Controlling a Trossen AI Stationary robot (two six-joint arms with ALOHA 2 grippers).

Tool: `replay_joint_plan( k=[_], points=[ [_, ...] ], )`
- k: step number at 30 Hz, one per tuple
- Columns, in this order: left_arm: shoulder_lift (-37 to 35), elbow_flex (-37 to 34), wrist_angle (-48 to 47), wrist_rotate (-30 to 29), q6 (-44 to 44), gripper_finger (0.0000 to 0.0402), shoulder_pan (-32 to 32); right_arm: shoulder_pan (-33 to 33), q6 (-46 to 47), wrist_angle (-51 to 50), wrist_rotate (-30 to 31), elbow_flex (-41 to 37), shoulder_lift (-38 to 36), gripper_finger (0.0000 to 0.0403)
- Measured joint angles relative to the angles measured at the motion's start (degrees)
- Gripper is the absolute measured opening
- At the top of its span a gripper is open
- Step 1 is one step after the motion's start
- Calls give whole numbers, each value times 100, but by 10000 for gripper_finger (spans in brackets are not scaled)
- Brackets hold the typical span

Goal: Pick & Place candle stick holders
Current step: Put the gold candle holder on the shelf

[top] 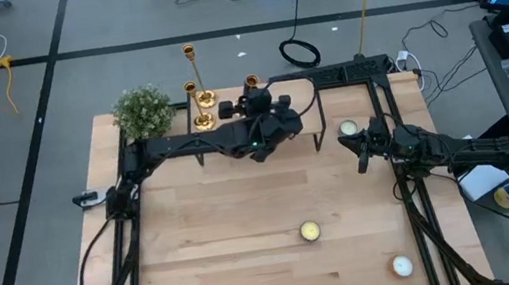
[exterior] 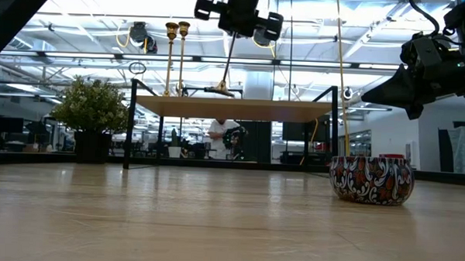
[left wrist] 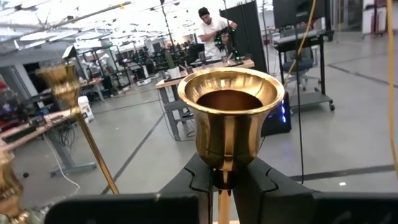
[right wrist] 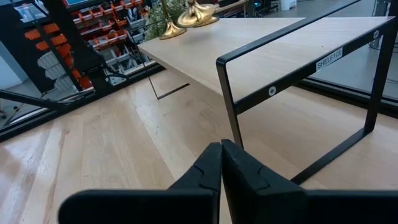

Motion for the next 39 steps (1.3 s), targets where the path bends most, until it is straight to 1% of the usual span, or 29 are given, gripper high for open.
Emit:
replay_joint_plan(
  k=[2,6,12,20,28,32,36,39],
  points=[
    [0,-2,-326,10,-509,31,-14,1,-1,0,0,0,-2,4],
    [-58,-9,-741,28,-862,31,-102,-1,-1,0,0,0,-1,4],
    [-164,-9,-1128,4,-1237,31,-49,-1,-1,2,2,0,0,4],
    [-157,-9,-1328,2,-1297,31,75,1,0,4,4,0,-2,4],
    [-157,-9,-2114,11,-2357,31,118,0,17,4,2,0,-1,4],
    [-157,-9,-2382,15,-2459,31,119,0,17,4,2,0,-1,4],
    [-157,-9,-2403,47,-2519,31,142,-1,17,4,3,0,-1,4],
    [-155,-7,-2556,135,-2750,31,173,-1,19,4,2,0,0,4]
  ],
)
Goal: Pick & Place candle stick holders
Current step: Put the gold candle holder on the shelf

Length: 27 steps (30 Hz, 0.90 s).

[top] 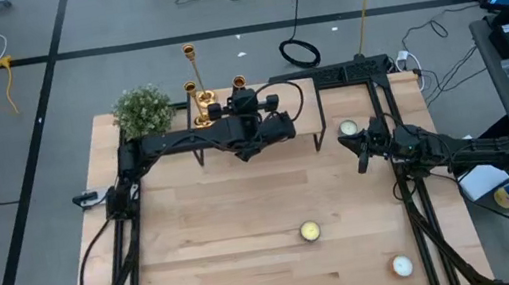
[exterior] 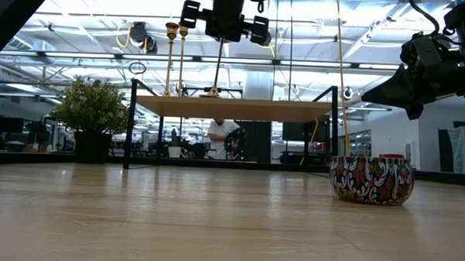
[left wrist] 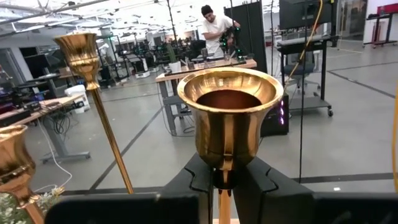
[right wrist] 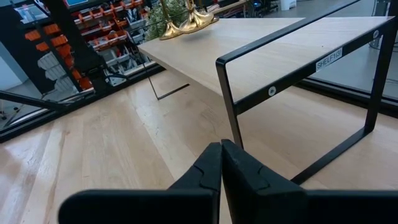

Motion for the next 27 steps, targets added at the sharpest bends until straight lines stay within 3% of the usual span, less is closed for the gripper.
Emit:
replay_joint_plan(
  k=[11,27],
  points=[
    [0,-53,-306,69,-339,31,70,2,0,0,0,0,-2,4],
    [2,-66,-1241,355,-1686,31,201,2,0,0,-7,0,0,4]
  ],
)
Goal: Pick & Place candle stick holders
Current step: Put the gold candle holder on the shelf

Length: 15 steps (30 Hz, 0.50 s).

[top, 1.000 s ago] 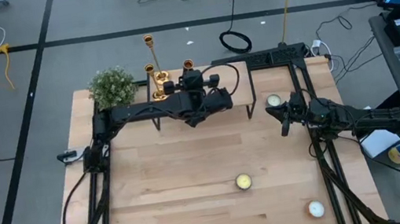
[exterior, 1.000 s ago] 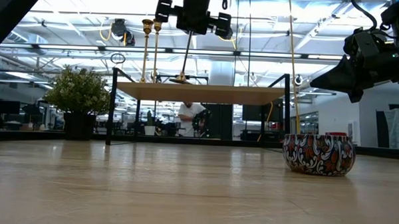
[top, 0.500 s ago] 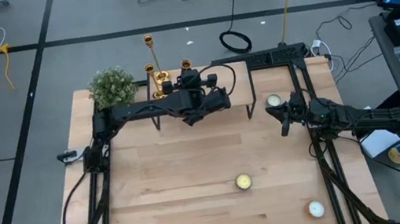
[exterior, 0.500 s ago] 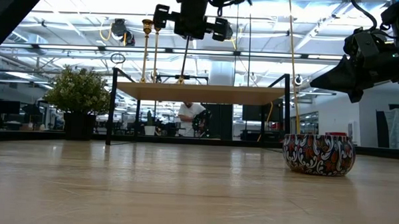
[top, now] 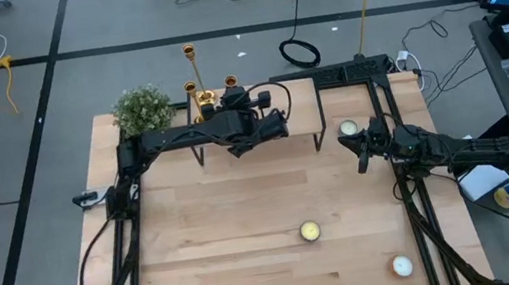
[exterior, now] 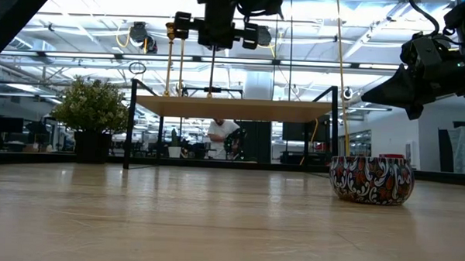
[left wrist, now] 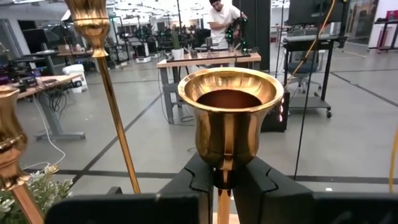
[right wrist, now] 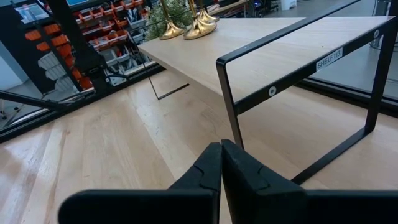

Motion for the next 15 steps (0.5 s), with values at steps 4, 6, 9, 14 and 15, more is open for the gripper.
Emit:
replay_joint_plan(
  k=[4,6,9,14,15],
  points=[
    [-2,0,-113,15,-11,31,11,-2,0,0,2,0,0,4],
    [-2,0,-121,21,12,31,11,-2,0,0,2,0,0,4],
    [-2,0,-235,28,-5,31,9,-2,0,2,4,0,-2,4],
    [-2,0,-244,41,7,31,7,-1,0,2,7,0,0,4],
    [-2,0,-244,41,9,31,7,0,0,1,7,0,-1,4]
  ],
)
